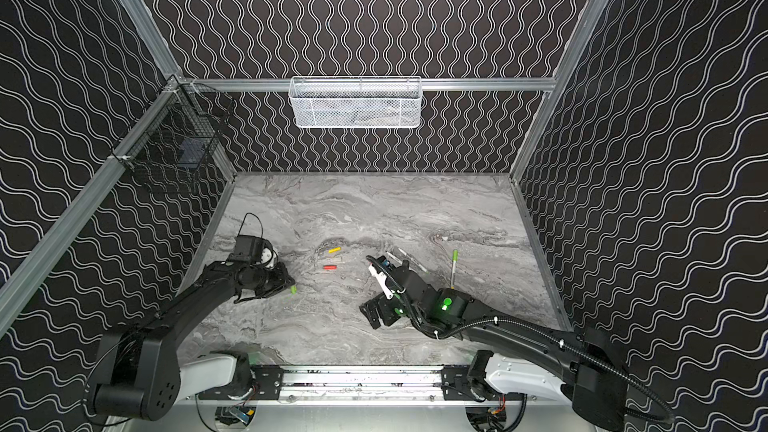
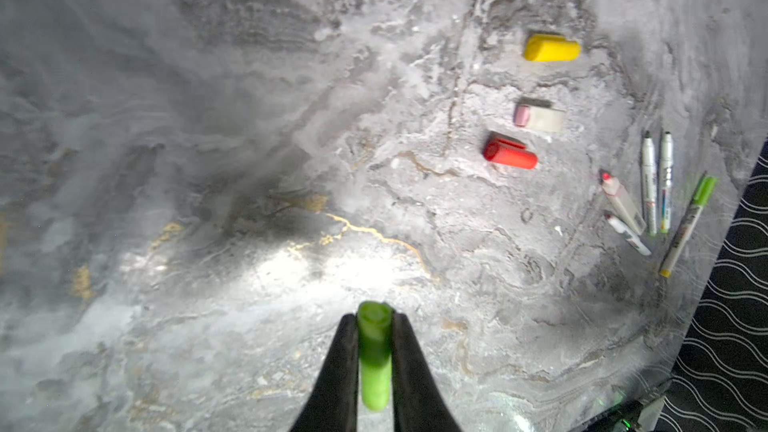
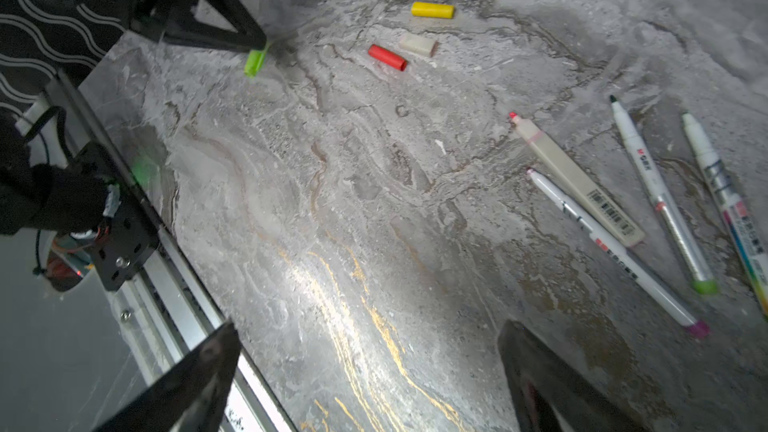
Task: Insert the pens into the pen caps
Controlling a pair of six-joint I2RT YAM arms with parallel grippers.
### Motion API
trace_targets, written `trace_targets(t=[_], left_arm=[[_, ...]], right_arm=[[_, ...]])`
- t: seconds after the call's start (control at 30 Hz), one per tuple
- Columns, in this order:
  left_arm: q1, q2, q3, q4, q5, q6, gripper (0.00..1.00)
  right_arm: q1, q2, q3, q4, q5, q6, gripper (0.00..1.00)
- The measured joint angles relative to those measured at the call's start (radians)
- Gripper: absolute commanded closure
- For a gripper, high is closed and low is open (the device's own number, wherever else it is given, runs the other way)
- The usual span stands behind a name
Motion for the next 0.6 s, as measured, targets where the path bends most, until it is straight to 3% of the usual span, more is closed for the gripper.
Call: trace_targets(t=[0.13, 0.3, 0.5, 0.6], left_arm=[[-0.049, -0.043, 0.0, 0.001, 0.009, 0.0, 0.84], [-0.084, -0.092, -0.002, 0.003, 0.015, 0.0, 0.83], [-0.09, -0.109, -0.012, 0.027, 0.032, 0.0, 0.83], [-0.09, -0.114, -0.015, 0.035, 0.04, 0.0, 0.83]], right_arm=[[-0.256, 0.045, -0.001, -0.003, -0.065, 0.05, 0.0], [-0.449, 0.114, 0.035, -0.045, -0.151, 0.031, 0.03], [-0.55, 0.379, 0.239, -0.135, -0.16, -0.094, 0.32], [-0.573, 0.499, 0.341, -0.198, -0.106, -0.146, 0.41]])
